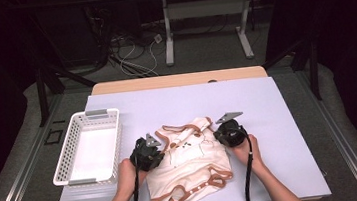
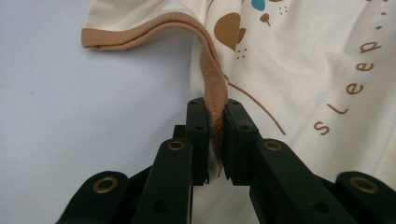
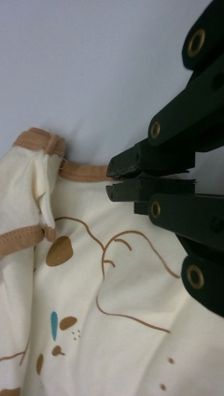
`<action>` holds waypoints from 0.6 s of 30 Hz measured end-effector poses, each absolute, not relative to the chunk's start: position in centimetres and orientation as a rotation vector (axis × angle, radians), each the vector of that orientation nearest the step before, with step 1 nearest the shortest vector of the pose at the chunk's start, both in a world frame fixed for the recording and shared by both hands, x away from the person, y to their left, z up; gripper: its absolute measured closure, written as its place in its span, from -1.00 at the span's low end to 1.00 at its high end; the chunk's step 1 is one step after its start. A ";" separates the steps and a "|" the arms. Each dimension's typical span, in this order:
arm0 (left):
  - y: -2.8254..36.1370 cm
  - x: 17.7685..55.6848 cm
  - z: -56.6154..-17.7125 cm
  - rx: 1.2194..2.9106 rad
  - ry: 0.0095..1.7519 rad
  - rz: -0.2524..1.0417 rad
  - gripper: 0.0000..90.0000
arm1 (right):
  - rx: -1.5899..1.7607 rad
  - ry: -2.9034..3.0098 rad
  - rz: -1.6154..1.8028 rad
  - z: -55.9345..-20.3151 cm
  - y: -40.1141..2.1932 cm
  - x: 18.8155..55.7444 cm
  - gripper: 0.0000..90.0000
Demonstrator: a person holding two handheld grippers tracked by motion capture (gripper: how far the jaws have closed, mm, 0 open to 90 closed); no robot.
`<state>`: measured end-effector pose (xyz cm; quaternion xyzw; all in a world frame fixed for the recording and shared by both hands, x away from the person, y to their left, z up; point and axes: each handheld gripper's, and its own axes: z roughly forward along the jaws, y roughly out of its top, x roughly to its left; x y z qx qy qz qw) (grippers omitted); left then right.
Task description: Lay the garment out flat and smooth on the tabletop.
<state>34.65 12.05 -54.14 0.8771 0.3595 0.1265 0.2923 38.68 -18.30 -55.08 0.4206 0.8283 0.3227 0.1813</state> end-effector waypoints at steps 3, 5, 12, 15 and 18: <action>12.2 34.2 -53.8 2.335 0.946 0.329 0.82 | 1.159 2.356 0.903 -54.5 -18.8 37.7 0.93; 12.3 33.8 -53.8 2.327 0.941 0.320 0.82 | 1.146 2.356 0.905 -54.1 -19.1 37.1 0.93; 12.7 32.5 -53.8 2.346 0.920 0.299 0.81 | 1.091 2.384 0.884 -52.9 -19.3 34.8 0.93; 13.0 32.1 -53.9 2.358 0.912 0.276 0.81 | 1.079 2.413 0.869 -52.9 -19.4 33.8 0.93; 13.1 31.5 -54.0 2.365 0.906 0.256 0.80 | 1.055 2.452 0.846 -52.9 -19.4 32.7 0.93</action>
